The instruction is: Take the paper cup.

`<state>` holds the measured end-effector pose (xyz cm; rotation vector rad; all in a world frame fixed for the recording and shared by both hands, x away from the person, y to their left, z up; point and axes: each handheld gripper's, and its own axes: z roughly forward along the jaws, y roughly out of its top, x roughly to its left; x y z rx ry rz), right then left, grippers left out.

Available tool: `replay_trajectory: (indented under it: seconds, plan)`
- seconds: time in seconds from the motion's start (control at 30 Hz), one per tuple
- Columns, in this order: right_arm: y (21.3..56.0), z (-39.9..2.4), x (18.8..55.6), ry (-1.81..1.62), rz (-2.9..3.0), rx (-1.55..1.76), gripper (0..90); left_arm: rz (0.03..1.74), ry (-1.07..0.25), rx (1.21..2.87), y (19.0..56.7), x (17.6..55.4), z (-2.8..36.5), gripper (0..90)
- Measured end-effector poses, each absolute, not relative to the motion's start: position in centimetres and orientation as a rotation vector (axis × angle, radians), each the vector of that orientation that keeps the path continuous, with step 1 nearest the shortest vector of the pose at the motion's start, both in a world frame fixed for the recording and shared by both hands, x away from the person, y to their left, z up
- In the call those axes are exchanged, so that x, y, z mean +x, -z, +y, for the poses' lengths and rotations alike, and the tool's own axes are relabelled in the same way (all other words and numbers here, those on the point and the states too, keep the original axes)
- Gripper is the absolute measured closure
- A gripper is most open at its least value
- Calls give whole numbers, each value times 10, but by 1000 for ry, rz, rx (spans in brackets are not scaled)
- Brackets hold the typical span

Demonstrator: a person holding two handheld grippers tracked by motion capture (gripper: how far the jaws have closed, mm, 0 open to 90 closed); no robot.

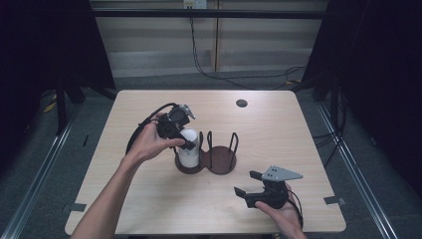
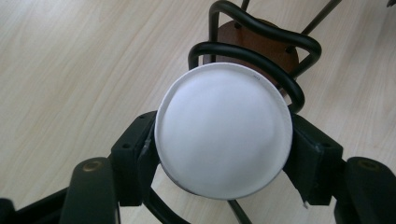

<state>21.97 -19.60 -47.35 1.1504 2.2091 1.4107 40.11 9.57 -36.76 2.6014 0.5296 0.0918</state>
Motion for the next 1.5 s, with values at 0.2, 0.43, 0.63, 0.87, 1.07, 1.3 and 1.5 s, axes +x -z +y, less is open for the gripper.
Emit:
replay_trajectory:
  seconds: [0.2, 0.43, 0.63, 0.87, 1.07, 1.3, 1.5]
  plan:
    - [473, -196, 219, -1406, 2207, 1150, 174, 527, -83, 2598, 362, 402, 99, 338]
    - [473, -195, 220, -1408, 2210, 1153, 173, 521, -89, 2593, 358, 401, 101, 339]
    - [473, -196, 220, -1409, 2206, 1151, 174, 532, -86, 2553, 353, 402, 107, 340]
    - [473, -196, 220, -1408, 2198, 1153, 175, 533, -91, 2536, 349, 400, 110, 343]
    - [473, -196, 220, -1410, 2198, 1153, 175, 514, -81, 2543, 346, 401, 113, 349]
    - [473, -196, 220, -1406, 2199, 1156, 176, 524, -85, 2505, 342, 398, 111, 351]
    - [473, -196, 220, -1408, 2199, 1158, 176, 522, -100, 2502, 337, 398, 112, 351]
